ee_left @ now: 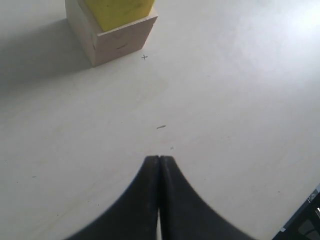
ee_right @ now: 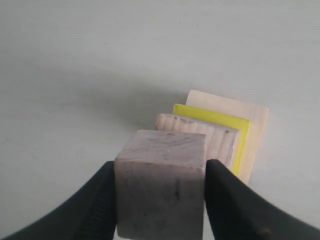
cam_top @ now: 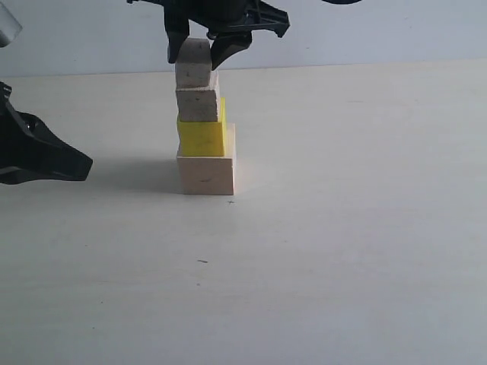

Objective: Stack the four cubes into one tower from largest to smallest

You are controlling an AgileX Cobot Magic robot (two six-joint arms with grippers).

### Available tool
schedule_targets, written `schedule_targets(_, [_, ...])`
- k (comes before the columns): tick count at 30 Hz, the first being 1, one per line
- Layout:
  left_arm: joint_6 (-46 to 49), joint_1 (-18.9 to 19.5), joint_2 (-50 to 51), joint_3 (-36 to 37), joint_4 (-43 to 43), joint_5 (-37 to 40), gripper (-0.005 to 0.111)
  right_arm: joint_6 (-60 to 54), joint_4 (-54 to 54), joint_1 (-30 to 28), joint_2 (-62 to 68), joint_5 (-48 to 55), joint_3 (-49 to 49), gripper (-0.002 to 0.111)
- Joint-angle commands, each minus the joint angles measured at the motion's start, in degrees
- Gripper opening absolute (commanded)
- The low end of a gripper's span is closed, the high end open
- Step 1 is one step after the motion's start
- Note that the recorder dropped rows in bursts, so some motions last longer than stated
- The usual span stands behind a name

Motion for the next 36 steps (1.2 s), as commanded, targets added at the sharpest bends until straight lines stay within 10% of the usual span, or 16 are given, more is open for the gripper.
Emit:
schedule_targets(1, [0.5, 0.0, -0.4, 0.1, -0.6, -0.4, 0.0, -0.8, -0.8, -0.2, -0.2, 0.2, -2.2, 0.0])
schedule_targets(36, [1.4, 0.0, -0.4, 0.1, -1.6, -0.1, 0.0, 1.4, -0.8, -0.2, 2.4, 3.0, -5.9, 0.0])
